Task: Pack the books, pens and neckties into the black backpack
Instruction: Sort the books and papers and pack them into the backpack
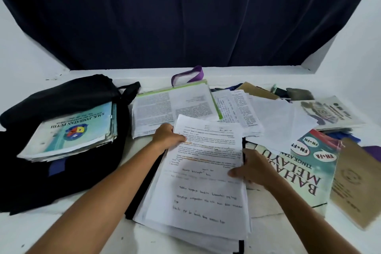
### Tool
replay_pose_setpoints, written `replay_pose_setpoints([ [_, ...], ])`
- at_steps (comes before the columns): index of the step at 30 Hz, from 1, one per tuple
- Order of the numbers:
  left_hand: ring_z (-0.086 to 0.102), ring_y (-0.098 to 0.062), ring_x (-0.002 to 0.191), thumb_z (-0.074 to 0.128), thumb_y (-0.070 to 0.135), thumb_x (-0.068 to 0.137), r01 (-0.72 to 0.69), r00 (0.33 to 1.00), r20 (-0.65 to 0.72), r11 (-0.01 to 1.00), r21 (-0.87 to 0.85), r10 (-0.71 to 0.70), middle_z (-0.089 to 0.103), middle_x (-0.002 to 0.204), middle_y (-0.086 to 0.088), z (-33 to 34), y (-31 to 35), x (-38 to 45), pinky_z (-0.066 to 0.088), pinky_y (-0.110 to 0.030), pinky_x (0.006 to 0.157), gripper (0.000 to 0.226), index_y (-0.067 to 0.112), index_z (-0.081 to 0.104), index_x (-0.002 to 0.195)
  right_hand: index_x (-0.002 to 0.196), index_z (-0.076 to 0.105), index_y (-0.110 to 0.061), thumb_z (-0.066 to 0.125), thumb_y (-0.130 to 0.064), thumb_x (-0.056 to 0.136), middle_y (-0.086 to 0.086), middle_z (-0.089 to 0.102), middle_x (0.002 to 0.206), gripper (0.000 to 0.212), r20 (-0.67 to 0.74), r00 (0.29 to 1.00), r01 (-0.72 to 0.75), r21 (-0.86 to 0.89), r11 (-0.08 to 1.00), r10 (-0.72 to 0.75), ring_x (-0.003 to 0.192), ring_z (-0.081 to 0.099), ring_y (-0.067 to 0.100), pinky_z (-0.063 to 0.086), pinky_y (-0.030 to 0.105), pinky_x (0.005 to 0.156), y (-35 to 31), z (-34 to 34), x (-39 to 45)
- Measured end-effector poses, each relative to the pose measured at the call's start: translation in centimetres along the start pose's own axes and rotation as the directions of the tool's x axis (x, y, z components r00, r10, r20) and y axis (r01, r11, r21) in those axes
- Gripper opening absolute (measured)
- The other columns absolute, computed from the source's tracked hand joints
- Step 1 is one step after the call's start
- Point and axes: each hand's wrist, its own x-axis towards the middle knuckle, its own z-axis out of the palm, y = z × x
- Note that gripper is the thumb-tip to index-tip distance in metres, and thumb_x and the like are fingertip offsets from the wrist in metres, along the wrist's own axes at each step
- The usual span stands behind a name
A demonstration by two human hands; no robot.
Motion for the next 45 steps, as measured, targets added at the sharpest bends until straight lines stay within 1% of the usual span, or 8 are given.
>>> replay_pose_setpoints([
  [7, 0.060, -0.021, 0.088, 0.077, 0.003, 0.074, -0.172, 0.985, 0.009, 0.985, 0.007, 0.172, 0.062, 0.096, -0.003, 0.1, 1.2, 0.2, 0.043, -0.026, 0.062, 0.030, 0.013, 0.055, 0.093, 0.116, 0.062, -0.015, 0.087, -0.030, 0.067, 0.000, 0.067, 0.111, 0.057, 0.009, 1.000, 0.011, -0.086, 0.996, -0.011, 0.096, 0.063, 0.018, 0.053, 0.026, 0.077, 0.0, -0.1, 0.7],
  [12, 0.065, -0.031, 0.099, 0.066, -0.018, 0.077, -0.149, 0.979, 0.053, 0.878, -0.456, 0.194, 0.067, 0.098, -0.011, -0.5, 2.7, -1.1, 0.056, -0.033, 0.072, 0.030, 0.003, 0.055, 0.096, 0.131, 0.046, -0.021, 0.089, -0.040, 0.060, 0.000, 0.056, 0.122, 0.086, -0.143, 0.985, 0.075, -0.139, 0.988, -0.095, 0.113, 0.052, 0.022, 0.051, 0.040, 0.089, 0.2, -0.7, 1.4],
  [15, 0.071, -0.032, 0.092, 0.061, -0.024, 0.077, -0.106, 0.962, 0.109, 0.707, -0.699, 0.252, 0.070, 0.104, -0.016, -2.4, 4.8, -2.5, 0.061, -0.043, 0.070, 0.041, -0.003, 0.055, 0.112, 0.140, 0.033, -0.023, 0.094, -0.023, 0.055, 0.001, 0.049, 0.122, 0.105, -0.295, 0.954, 0.144, 0.273, 0.951, -0.059, 0.113, 0.052, 0.022, 0.051, 0.045, 0.091, -1.5, -1.9, 1.2],
  [19, 0.073, -0.029, 0.089, 0.059, -0.022, 0.078, -0.245, 0.911, 0.017, 0.574, -0.781, 0.413, 0.074, 0.098, -0.012, -5.6, 8.3, -4.2, 0.061, -0.046, 0.072, 0.039, 0.007, 0.059, 0.104, 0.124, 0.058, -0.009, 0.096, -0.019, 0.046, 0.014, 0.067, 0.123, 0.087, 0.025, 0.953, 0.134, 0.859, 0.494, -0.303, 0.109, 0.067, 0.031, 0.059, 0.041, 0.080, -3.8, -5.4, 1.4],
  [26, 0.069, -0.031, 0.103, 0.069, -0.011, 0.075, -0.544, 0.731, -0.207, 0.372, -0.752, 0.650, 0.072, 0.109, -0.011, -10.2, 11.9, -5.3, 0.058, -0.042, 0.079, 0.041, 0.004, 0.059, 0.111, 0.105, 0.069, -0.012, 0.075, -0.007, 0.068, 0.005, 0.075, 0.105, 0.037, -0.258, 0.841, 0.504, 0.692, 0.517, -0.475, 0.100, 0.071, 0.026, 0.059, 0.037, 0.081, -9.7, -9.4, 0.5],
  [31, 0.069, -0.025, 0.106, 0.078, 0.009, 0.071, -0.479, 0.771, 0.000, 0.580, -0.659, 0.636, 0.073, 0.112, -0.007, -9.3, 9.5, -5.0, 0.057, -0.033, 0.083, 0.043, 0.007, 0.066, 0.112, 0.104, 0.069, -0.009, 0.064, 0.008, 0.085, -0.002, 0.076, 0.099, 0.027, -0.403, 0.778, 0.621, 0.611, 0.491, -0.483, 0.096, 0.072, 0.020, 0.058, 0.029, 0.077, -11.2, -9.2, -0.6],
  [37, 0.070, -0.023, 0.103, 0.068, -0.003, 0.085, -0.542, 0.795, -0.211, 0.511, -0.666, 0.569, 0.074, 0.108, -0.002, -5.8, 7.6, -4.6, 0.057, -0.035, 0.086, 0.027, 0.008, 0.067, 0.109, 0.094, 0.069, -0.024, 0.067, -0.003, 0.089, -0.015, 0.075, 0.087, 0.022, -0.539, 0.755, 0.648, 0.529, 0.548, -0.373, 0.089, 0.072, 0.011, 0.059, 0.026, 0.076, -10.8, -6.7, -0.7],
  [45, 0.070, -0.009, 0.098, 0.079, 0.007, 0.078, -0.455, 0.882, -0.199, 0.663, -0.595, 0.426, 0.074, 0.103, 0.009, -1.4, 2.0, -4.3, 0.057, -0.031, 0.088, 0.031, 0.023, 0.069, 0.103, 0.108, 0.070, -0.017, 0.067, -0.012, 0.090, -0.005, 0.075, 0.104, 0.019, -0.456, 0.849, 0.515, 0.603, 0.609, -0.266, 0.100, 0.071, 0.019, 0.059, 0.035, 0.083, -6.1, -1.6, 0.3],
])
